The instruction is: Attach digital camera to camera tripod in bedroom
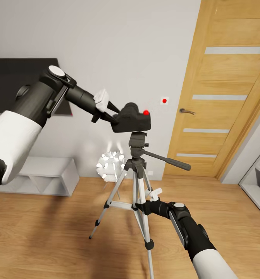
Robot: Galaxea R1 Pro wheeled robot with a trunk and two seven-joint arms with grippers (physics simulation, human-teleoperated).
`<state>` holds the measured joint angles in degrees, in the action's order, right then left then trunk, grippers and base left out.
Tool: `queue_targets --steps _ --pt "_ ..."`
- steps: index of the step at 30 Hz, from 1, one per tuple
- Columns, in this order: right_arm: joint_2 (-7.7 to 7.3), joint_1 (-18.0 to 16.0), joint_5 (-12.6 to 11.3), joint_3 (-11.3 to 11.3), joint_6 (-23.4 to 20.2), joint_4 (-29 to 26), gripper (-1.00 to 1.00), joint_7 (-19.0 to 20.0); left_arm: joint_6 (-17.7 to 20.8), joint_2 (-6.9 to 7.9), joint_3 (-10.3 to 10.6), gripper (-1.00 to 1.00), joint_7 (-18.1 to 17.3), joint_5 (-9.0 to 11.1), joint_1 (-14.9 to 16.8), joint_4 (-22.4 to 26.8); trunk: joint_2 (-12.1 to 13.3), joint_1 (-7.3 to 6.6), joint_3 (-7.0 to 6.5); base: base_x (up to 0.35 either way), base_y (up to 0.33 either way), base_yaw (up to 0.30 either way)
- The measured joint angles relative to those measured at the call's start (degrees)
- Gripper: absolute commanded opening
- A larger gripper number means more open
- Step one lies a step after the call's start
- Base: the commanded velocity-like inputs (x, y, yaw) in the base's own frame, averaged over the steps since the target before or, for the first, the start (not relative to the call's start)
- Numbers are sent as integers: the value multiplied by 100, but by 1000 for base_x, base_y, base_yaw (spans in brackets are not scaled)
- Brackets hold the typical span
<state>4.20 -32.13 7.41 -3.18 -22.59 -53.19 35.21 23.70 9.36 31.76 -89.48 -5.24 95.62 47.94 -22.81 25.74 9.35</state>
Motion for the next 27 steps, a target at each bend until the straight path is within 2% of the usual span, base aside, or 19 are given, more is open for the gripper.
queue_targets --steps 5,14,19,20,24,25,27 --pt "0 0 0 1 1 0 -100 -1 -54 65 275 -100 -2 4 111 35 0 0 0 0 0 0" --pt "-1 1 -9 1 2 -1 -100 -16 -189 76 349 -100 9 60 149 41 1 0 0 0 0 0" --pt "0 1 -30 1 -3 -3 -100 -54 -275 53 310 -100 26 294 154 -13 1 0 0 0 0 0" --pt "0 1 -34 1 -3 -4 -100 -64 -288 49 301 -100 37 426 154 -25 1 0 0 0 0 0" --pt "0 0 -44 -3 -8 -3 -100 -73 -304 43 285 -100 74 705 150 -41 1 0 0 0 0 0" --pt "0 1 -41 0 -7 -4 -100 -75 -309 41 279 -100 96 829 152 -48 1 0 0 0 0 0" --pt "0 0 -43 0 -7 -4 -100 -77 -311 40 276 -100 119 938 152 -58 1 0 0 0 0 0"
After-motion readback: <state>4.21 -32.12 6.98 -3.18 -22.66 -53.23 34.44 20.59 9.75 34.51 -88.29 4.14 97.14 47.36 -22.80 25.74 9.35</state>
